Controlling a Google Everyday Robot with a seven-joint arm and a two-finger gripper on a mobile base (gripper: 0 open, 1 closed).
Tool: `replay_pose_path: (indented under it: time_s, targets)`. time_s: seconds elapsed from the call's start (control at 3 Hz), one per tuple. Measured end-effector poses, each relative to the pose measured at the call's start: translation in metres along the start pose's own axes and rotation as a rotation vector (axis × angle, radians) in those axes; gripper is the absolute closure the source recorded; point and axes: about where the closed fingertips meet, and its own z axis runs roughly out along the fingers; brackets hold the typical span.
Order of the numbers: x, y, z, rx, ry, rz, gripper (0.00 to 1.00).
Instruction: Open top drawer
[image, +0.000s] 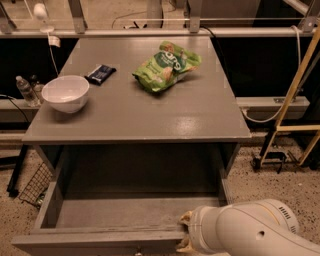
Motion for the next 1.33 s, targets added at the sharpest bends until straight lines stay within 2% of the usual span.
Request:
replay_pose_path:
  time_s: [0.33,1.33]
  targets:
    - [0.0000,0.0000,0.0000,0.000,0.000,0.000,0.83]
    - [-0.0015,-0.0004,-0.0024,0.006,0.004,-0.007,0.13]
